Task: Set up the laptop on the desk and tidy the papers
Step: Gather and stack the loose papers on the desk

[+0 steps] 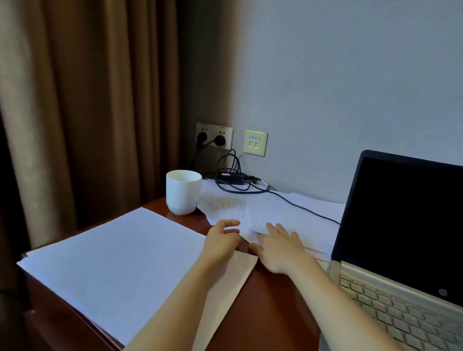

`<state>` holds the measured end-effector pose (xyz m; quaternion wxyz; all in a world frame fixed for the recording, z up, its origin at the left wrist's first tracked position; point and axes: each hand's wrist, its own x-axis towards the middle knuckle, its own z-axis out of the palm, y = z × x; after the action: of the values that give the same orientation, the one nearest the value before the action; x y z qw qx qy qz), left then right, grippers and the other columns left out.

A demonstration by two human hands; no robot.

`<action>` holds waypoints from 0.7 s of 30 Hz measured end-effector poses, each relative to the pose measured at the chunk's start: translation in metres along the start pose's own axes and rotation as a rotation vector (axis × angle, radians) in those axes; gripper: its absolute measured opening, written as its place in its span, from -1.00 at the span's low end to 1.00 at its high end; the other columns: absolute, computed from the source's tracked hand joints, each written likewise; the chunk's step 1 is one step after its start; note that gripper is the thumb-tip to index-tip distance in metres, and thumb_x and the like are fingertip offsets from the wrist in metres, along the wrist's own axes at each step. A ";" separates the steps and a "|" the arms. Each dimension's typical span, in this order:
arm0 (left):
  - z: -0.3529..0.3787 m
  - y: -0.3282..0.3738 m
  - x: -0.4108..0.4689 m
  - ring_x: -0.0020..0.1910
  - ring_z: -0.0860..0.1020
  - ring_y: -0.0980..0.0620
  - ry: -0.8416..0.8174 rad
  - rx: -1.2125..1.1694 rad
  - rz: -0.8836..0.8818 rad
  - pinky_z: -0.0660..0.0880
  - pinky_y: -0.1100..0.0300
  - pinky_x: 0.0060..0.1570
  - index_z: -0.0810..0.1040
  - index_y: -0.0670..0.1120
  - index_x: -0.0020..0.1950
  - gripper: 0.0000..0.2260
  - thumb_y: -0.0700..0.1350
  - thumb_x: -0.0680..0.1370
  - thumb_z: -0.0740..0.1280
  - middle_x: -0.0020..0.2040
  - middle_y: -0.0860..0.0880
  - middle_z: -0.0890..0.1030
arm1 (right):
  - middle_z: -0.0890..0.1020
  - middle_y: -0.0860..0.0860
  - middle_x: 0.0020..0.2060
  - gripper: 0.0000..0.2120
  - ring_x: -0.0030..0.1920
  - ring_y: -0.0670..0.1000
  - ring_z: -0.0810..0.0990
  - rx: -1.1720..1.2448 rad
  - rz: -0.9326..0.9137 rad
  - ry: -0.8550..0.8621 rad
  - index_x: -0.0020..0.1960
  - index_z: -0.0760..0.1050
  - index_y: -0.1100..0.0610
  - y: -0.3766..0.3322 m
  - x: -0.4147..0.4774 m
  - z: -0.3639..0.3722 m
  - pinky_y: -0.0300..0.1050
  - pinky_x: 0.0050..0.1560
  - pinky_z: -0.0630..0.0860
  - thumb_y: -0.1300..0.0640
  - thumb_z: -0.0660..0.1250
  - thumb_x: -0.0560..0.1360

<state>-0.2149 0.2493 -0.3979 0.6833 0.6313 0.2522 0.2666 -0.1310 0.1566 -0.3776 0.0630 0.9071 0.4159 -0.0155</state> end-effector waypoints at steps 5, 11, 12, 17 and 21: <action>-0.002 0.006 0.001 -0.25 0.49 0.09 -0.013 -0.176 -0.077 0.43 0.32 -0.20 0.42 -0.18 0.25 -0.72 -0.37 0.56 0.14 -0.25 -0.05 0.52 | 0.26 0.01 0.43 -0.58 0.40 0.06 0.28 0.198 -0.012 0.067 0.40 0.27 0.15 0.003 0.001 0.006 0.09 0.33 0.19 -0.02 -0.05 0.64; -0.005 0.010 -0.006 0.22 0.49 -0.16 -0.053 -0.327 -0.177 0.43 0.07 0.18 0.32 -0.24 0.36 -0.68 -0.17 0.63 0.13 0.29 -0.26 0.44 | 0.54 -0.10 -0.02 -0.66 0.04 -0.03 0.50 0.483 -0.154 0.299 0.25 0.51 0.15 0.006 -0.008 -0.003 -0.27 0.01 0.36 0.27 0.10 0.55; -0.006 0.010 -0.005 0.27 0.45 -0.21 -0.063 -0.369 -0.198 0.40 0.03 0.20 0.24 -0.24 0.42 -0.62 -0.12 0.64 0.13 0.31 -0.28 0.42 | 0.53 -0.19 -0.14 -0.64 -0.08 -0.13 0.49 0.575 -0.164 0.333 0.21 0.56 0.13 0.006 -0.011 -0.005 -0.39 -0.11 0.34 0.31 0.13 0.52; -0.010 0.012 -0.007 -0.02 0.57 -0.17 -0.163 -0.415 -0.224 0.53 0.02 -0.08 0.32 -0.23 0.35 -0.65 -0.06 0.63 0.13 0.08 -0.21 0.55 | 0.63 -0.16 -0.42 -0.75 -0.36 -0.32 0.50 0.948 -0.191 0.192 -0.14 0.70 0.13 0.008 -0.029 -0.017 -0.54 -0.31 0.32 0.27 0.25 0.36; -0.008 0.010 -0.006 -0.17 0.54 -0.10 -0.109 -0.303 -0.204 0.54 0.10 -0.25 0.41 -0.28 0.19 -0.68 -0.46 0.51 0.03 -0.10 -0.17 0.55 | 0.63 0.12 -0.05 -0.78 0.09 0.07 0.57 1.141 -0.077 0.291 -0.23 0.55 0.00 0.015 -0.028 -0.015 -0.23 -0.02 0.38 0.30 0.24 0.34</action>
<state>-0.2247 0.2516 -0.3889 0.8066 0.5058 0.2346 0.1961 -0.1377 0.1276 -0.3591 -0.4933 0.7747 0.3787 -0.1144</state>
